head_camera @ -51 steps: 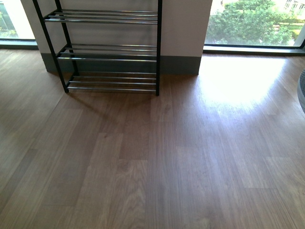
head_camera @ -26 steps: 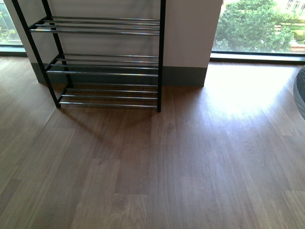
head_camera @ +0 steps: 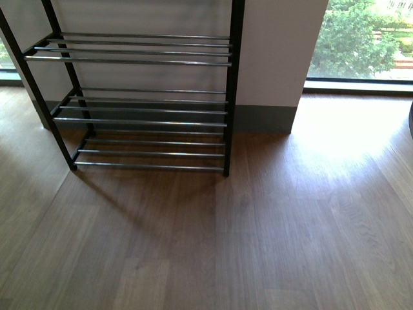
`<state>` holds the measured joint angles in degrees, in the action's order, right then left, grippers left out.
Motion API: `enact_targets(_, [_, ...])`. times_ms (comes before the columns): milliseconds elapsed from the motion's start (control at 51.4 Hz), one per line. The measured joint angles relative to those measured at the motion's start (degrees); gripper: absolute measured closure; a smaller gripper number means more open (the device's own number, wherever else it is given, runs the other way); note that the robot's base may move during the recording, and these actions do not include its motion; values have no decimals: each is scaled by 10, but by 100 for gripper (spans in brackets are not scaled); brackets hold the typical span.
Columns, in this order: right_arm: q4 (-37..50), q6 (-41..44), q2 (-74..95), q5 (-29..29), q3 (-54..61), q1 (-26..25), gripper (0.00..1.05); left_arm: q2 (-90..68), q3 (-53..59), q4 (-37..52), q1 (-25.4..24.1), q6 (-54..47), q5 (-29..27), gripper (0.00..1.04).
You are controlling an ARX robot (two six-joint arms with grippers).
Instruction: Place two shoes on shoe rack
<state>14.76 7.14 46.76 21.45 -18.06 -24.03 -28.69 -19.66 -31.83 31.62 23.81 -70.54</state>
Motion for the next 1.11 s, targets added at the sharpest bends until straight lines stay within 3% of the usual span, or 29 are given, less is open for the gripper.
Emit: enact_targets(1109, [0,0,1,5,0,1,103,0,0,0,0,0,-2,103])
